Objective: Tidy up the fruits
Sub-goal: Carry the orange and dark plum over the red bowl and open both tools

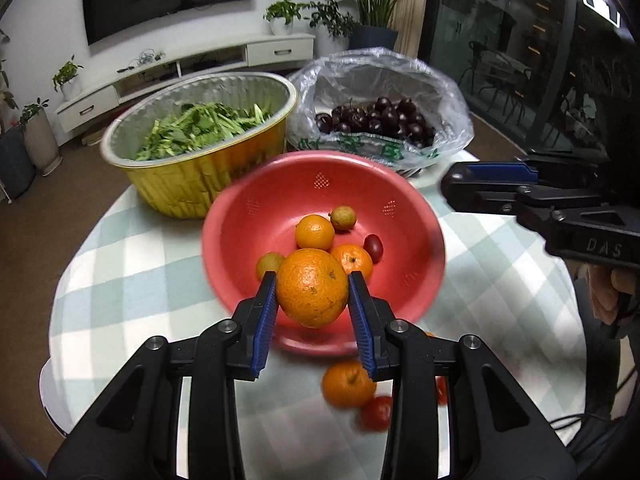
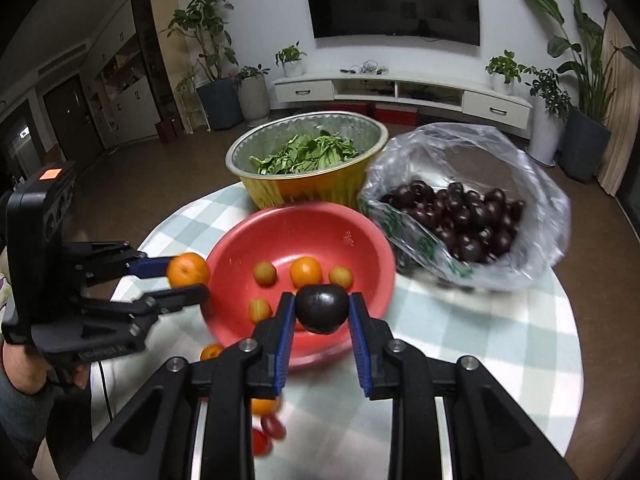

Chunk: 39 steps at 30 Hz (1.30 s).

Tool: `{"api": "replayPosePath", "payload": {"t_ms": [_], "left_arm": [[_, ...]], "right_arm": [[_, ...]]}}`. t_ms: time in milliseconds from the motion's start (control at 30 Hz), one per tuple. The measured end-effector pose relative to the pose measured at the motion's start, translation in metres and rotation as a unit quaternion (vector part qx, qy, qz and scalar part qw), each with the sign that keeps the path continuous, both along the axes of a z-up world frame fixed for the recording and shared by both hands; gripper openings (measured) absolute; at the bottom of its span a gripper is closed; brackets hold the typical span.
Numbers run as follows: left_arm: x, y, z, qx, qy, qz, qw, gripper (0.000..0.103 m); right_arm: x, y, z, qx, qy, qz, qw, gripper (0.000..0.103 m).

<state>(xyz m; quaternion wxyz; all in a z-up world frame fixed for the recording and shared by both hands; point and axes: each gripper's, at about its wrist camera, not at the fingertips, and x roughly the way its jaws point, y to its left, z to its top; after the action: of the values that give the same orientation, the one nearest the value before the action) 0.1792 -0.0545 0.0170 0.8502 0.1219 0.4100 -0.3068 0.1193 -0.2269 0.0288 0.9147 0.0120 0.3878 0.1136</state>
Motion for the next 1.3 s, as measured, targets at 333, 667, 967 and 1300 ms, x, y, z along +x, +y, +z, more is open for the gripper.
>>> {"api": "replayPosePath", "payload": {"t_ms": [333, 667, 967, 1300], "left_arm": [[0.03, -0.023, -0.036, 0.02, 0.017, -0.001, 0.9996, 0.033], [0.041, -0.031, -0.051, 0.03, 0.023, -0.002, 0.9993, 0.033], [0.037, -0.034, -0.052, 0.028, 0.019, -0.01, 0.9994, 0.052], [0.02, -0.016, -0.031, 0.004, 0.002, 0.003, 1.0, 0.073]], "right_arm": [[0.049, 0.018, -0.037, -0.023, 0.049, 0.007, 0.999, 0.029], [0.075, 0.018, -0.064, -0.042, 0.081, -0.003, 0.996, 0.029], [0.078, 0.02, -0.07, -0.049, 0.082, -0.003, 0.995, 0.03], [0.07, 0.019, -0.064, -0.049, 0.073, -0.003, 0.996, 0.045]]}}
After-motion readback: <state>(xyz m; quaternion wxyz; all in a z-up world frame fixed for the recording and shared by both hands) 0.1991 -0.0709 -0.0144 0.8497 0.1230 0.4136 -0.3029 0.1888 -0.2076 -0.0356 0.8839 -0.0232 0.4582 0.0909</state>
